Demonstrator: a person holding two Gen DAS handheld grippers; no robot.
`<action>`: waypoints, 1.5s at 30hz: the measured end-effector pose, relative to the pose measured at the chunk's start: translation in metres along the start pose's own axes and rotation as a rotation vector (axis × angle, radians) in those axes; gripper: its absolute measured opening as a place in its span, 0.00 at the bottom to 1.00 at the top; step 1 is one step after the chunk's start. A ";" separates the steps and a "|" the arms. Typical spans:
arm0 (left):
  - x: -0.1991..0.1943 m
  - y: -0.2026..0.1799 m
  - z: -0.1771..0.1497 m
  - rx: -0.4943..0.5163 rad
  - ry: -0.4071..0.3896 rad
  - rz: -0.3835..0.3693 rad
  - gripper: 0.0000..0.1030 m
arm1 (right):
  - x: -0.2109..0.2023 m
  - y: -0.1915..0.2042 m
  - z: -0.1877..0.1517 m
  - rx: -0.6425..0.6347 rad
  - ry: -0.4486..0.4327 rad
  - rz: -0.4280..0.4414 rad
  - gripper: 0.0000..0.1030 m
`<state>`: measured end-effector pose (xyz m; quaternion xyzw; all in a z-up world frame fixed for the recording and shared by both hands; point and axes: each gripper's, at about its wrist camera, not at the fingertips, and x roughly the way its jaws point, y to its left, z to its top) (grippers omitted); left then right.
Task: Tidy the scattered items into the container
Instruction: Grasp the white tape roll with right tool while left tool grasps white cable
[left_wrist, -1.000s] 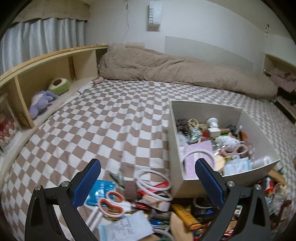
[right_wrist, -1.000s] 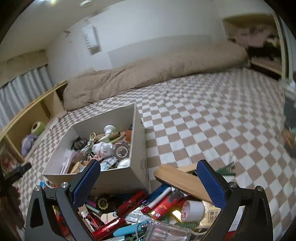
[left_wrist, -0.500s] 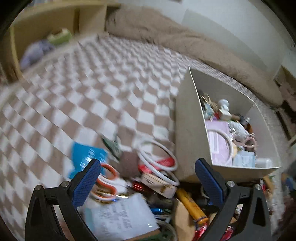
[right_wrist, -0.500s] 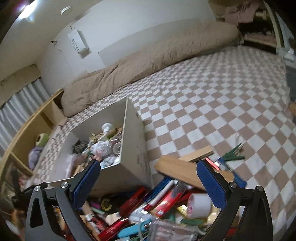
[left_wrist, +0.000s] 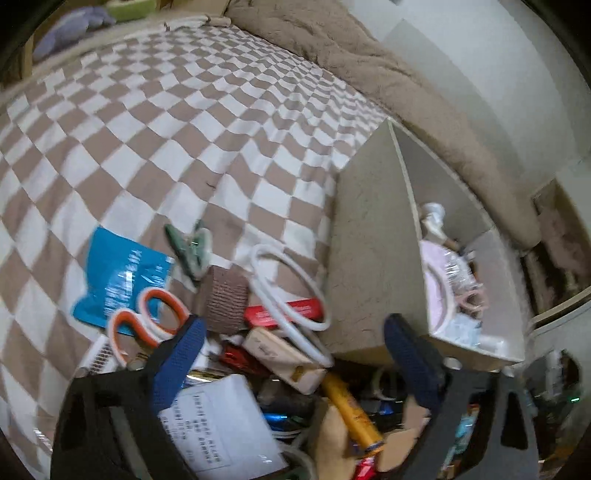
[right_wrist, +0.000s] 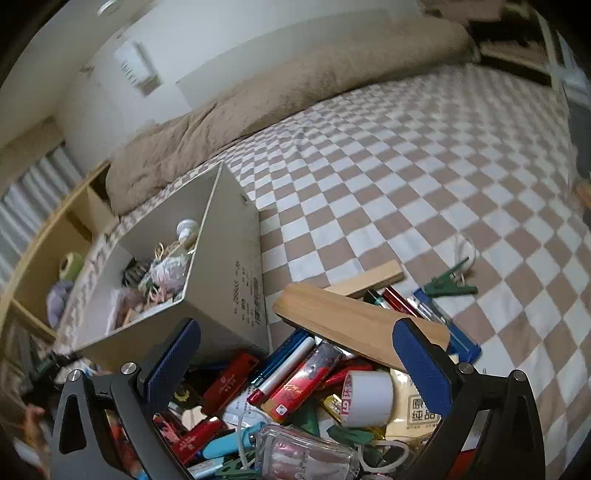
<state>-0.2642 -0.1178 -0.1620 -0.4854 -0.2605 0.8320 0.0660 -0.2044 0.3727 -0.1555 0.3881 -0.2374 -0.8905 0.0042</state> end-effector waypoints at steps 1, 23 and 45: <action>0.001 0.000 0.000 -0.012 0.006 -0.017 0.73 | -0.001 -0.003 0.001 0.014 -0.001 0.002 1.00; -0.004 0.004 0.003 -0.045 -0.006 -0.094 0.10 | 0.011 -0.031 -0.016 0.102 0.082 -0.026 0.66; -0.037 -0.005 0.007 -0.003 -0.120 -0.126 0.07 | -0.002 -0.023 -0.038 -0.028 0.041 -0.093 0.28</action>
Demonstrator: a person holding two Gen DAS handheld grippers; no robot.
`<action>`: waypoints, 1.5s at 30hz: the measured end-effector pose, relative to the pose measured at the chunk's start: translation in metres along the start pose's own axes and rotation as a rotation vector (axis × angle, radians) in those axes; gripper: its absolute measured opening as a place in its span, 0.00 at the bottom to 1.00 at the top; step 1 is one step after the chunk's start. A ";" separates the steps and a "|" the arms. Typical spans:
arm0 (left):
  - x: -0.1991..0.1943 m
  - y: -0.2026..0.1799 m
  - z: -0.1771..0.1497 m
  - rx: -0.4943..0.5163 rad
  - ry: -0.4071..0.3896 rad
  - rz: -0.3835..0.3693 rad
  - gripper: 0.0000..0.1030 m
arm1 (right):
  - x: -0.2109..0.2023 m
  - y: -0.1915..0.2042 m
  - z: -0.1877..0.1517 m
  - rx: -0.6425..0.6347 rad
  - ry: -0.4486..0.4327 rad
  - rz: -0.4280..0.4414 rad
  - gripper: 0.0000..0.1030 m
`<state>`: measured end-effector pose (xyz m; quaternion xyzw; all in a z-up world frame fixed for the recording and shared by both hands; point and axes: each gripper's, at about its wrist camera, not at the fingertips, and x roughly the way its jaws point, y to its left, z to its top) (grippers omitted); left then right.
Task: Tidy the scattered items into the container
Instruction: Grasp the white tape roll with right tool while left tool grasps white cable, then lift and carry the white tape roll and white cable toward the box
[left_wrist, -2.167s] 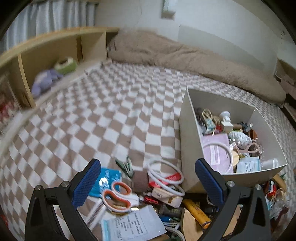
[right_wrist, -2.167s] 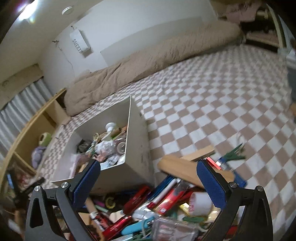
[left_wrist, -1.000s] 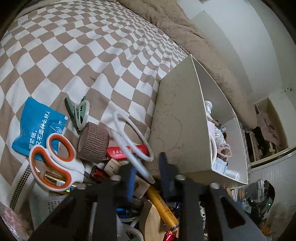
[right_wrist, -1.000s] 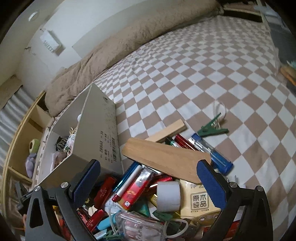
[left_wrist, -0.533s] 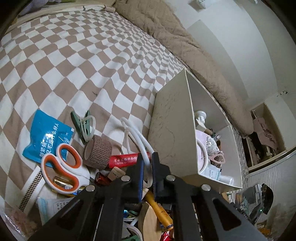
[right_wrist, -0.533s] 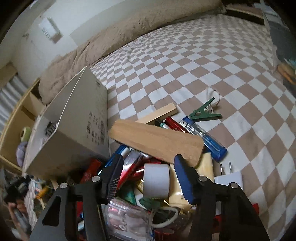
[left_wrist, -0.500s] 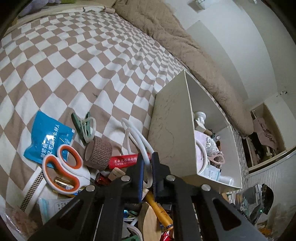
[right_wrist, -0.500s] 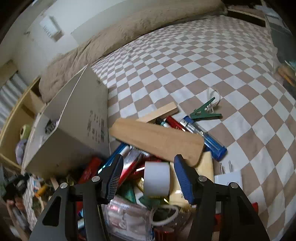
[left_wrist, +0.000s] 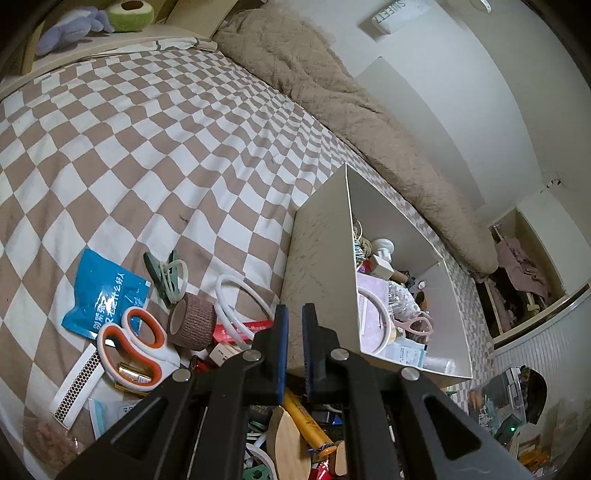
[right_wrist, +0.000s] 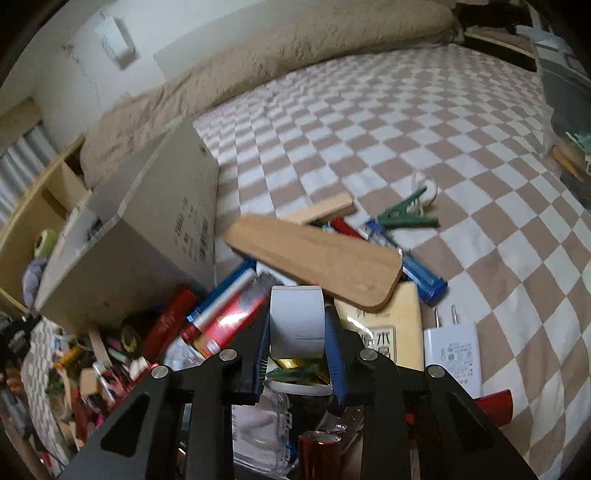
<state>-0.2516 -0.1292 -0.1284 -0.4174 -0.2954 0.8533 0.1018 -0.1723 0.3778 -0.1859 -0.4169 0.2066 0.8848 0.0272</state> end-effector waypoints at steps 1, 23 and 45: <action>0.000 0.000 0.000 0.001 0.001 0.001 0.07 | -0.006 -0.001 0.002 0.007 -0.026 0.011 0.28; 0.014 0.013 -0.009 -0.030 0.090 0.160 0.53 | -0.033 0.010 0.014 0.066 -0.137 0.213 0.28; 0.025 0.012 -0.010 -0.057 0.089 0.069 0.05 | -0.027 0.015 0.012 0.062 -0.117 0.229 0.28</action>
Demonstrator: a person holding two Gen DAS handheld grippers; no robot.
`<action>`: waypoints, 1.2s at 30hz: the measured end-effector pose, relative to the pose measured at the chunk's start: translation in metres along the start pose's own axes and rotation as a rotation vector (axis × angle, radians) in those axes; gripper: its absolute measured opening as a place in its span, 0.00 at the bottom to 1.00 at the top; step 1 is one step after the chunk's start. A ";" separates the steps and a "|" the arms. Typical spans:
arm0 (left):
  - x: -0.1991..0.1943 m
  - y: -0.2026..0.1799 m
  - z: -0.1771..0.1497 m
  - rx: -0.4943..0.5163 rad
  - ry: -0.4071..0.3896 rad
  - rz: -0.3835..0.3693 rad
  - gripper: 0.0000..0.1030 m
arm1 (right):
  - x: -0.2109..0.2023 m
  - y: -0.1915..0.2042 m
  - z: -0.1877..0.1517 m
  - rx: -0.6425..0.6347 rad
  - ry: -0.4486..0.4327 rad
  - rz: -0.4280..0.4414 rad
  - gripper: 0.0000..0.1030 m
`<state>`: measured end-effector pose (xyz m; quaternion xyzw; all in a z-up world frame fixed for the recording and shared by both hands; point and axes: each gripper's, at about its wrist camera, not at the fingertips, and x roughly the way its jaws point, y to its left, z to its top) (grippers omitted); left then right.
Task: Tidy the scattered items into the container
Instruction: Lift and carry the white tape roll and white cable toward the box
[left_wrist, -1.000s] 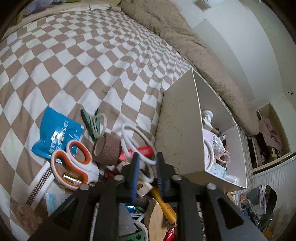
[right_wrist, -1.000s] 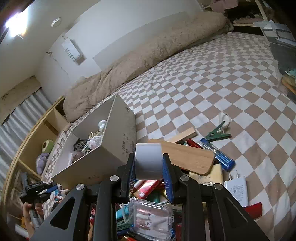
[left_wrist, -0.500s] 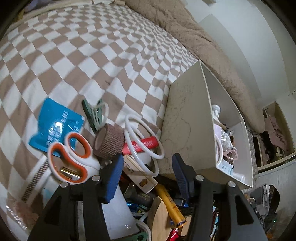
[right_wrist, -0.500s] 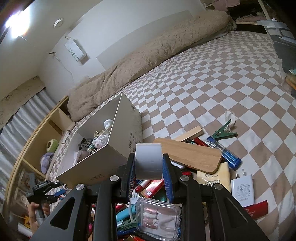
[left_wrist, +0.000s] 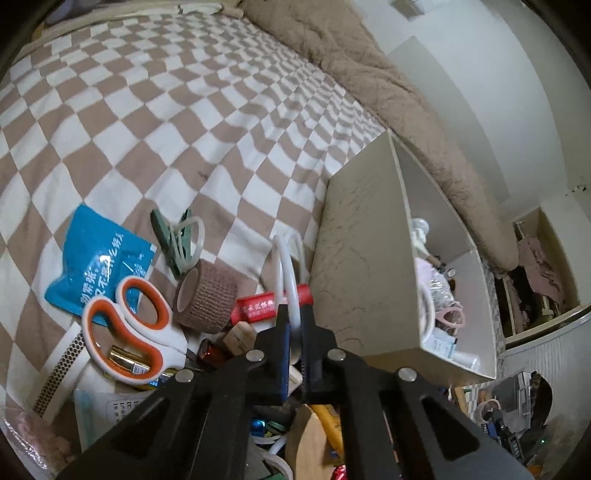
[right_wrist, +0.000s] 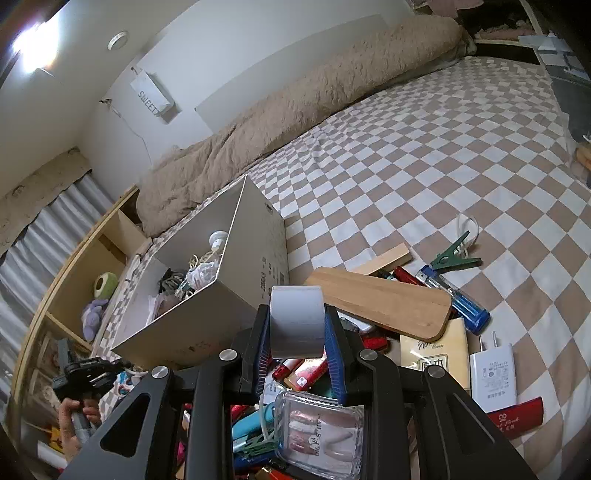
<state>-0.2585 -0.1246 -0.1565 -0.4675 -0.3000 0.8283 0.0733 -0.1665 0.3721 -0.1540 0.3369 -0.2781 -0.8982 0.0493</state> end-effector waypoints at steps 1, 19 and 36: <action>-0.003 0.000 0.001 0.002 -0.007 -0.003 0.05 | 0.000 0.000 0.000 0.002 -0.001 0.002 0.28; -0.053 -0.018 0.009 0.039 -0.152 -0.121 0.05 | -0.001 0.004 0.000 -0.012 -0.012 0.025 0.28; -0.075 -0.050 -0.001 0.155 -0.217 -0.138 0.05 | -0.005 0.034 -0.003 -0.081 -0.033 0.161 0.28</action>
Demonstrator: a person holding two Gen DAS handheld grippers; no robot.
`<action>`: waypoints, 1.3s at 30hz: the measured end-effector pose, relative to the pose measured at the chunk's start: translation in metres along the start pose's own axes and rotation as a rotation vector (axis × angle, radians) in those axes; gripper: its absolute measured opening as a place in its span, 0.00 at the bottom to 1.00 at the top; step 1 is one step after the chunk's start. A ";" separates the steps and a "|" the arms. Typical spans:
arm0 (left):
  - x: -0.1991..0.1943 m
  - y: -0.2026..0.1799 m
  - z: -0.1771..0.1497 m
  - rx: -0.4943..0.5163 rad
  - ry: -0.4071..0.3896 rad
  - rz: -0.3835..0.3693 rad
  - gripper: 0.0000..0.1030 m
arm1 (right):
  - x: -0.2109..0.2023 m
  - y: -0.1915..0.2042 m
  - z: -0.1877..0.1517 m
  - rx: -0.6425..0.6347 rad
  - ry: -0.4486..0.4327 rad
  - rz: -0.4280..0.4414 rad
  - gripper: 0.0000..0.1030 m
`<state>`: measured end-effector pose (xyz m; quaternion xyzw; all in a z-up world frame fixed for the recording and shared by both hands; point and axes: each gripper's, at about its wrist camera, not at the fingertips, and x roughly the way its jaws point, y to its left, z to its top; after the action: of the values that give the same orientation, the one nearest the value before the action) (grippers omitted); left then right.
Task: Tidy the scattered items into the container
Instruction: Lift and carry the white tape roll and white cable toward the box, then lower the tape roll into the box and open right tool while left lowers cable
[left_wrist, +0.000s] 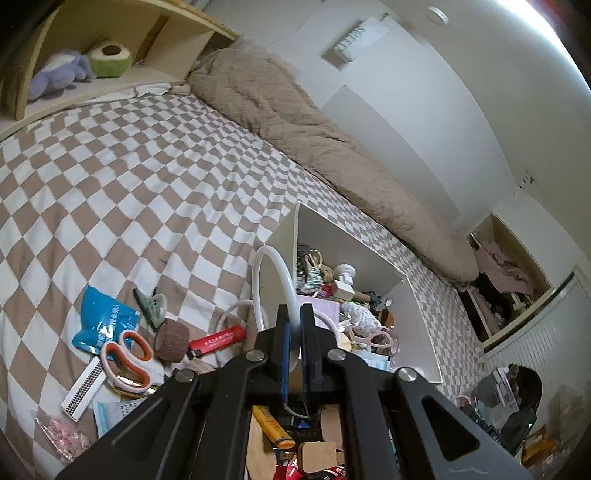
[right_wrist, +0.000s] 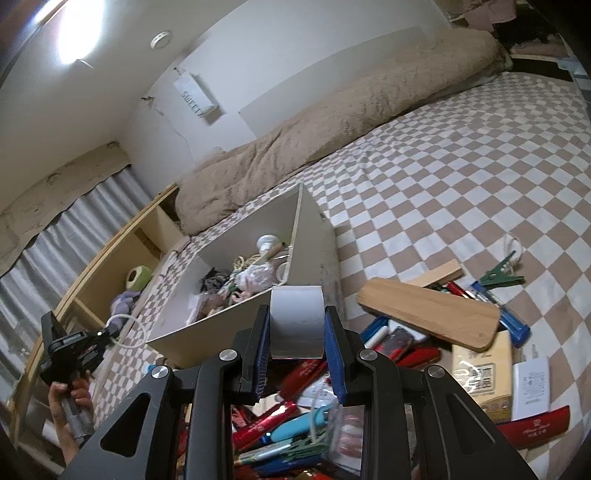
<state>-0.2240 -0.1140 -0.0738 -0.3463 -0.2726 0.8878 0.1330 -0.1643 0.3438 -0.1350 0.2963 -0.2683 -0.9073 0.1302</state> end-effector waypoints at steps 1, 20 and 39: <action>0.000 -0.003 -0.001 0.010 -0.002 -0.007 0.05 | 0.000 0.003 0.001 -0.003 0.000 0.014 0.28; 0.032 -0.050 0.005 0.125 0.003 -0.142 0.05 | 0.065 0.092 0.035 -0.236 0.177 0.027 0.28; 0.042 -0.043 0.006 0.123 0.007 -0.110 0.05 | 0.209 0.125 0.037 -0.193 0.513 -0.099 0.28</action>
<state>-0.2569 -0.0629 -0.0681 -0.3249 -0.2355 0.8931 0.2034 -0.3427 0.1733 -0.1368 0.5151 -0.1241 -0.8294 0.1771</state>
